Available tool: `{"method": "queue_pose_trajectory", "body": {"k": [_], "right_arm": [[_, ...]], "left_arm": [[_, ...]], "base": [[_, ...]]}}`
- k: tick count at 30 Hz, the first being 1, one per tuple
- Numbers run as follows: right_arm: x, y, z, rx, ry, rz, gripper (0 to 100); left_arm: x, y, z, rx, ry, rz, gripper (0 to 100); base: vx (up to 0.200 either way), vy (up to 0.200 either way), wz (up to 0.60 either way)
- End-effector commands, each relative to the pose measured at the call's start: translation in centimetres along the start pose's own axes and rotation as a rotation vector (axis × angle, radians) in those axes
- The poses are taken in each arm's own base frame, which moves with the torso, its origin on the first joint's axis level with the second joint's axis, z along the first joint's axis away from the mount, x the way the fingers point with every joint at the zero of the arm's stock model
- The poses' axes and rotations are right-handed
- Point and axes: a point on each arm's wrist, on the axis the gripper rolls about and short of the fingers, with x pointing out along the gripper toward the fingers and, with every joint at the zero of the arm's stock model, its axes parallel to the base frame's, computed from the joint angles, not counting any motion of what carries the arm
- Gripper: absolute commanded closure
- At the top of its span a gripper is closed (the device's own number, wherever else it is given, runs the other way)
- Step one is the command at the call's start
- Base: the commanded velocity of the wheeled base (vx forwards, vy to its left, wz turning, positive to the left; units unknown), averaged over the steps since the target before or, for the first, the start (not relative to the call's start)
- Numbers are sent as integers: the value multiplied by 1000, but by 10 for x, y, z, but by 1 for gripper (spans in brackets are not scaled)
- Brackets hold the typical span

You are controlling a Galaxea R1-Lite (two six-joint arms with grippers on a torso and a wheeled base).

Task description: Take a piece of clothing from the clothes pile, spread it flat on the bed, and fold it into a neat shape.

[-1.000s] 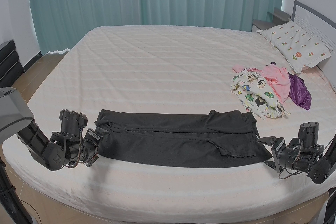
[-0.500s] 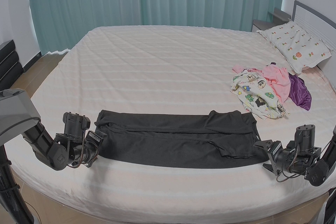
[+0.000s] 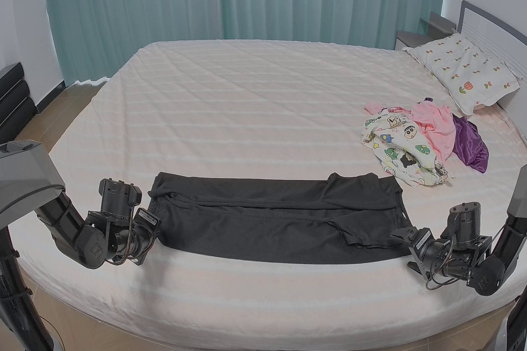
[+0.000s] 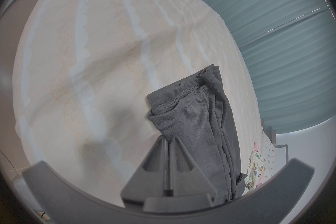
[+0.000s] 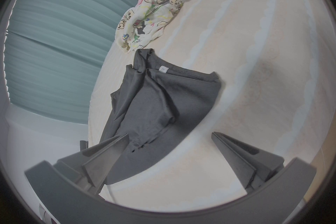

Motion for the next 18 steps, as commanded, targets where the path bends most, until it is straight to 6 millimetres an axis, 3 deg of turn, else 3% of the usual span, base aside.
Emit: {"method": "queue_pose_trajectory", "body": {"k": [1, 3, 6, 18], "right_arm": [[12, 1, -7, -18, -1, 12, 0], [12, 1, -7, -18, -1, 12, 0], [27, 0, -12, -28, -64, 40, 0], [32, 1, -14, -33, -66, 51, 0]], "left_arm": [[-1, 0, 0, -1, 0, -2, 100], [-1, 0, 0, -1, 0, -2, 100], [-1, -1, 0, -5, -2, -3, 100], [-6, -2, 1, -8, -1, -16, 100]], "base": [[0, 0, 0], [0, 0, 0], [0, 0, 0], [0, 0, 0]]}}
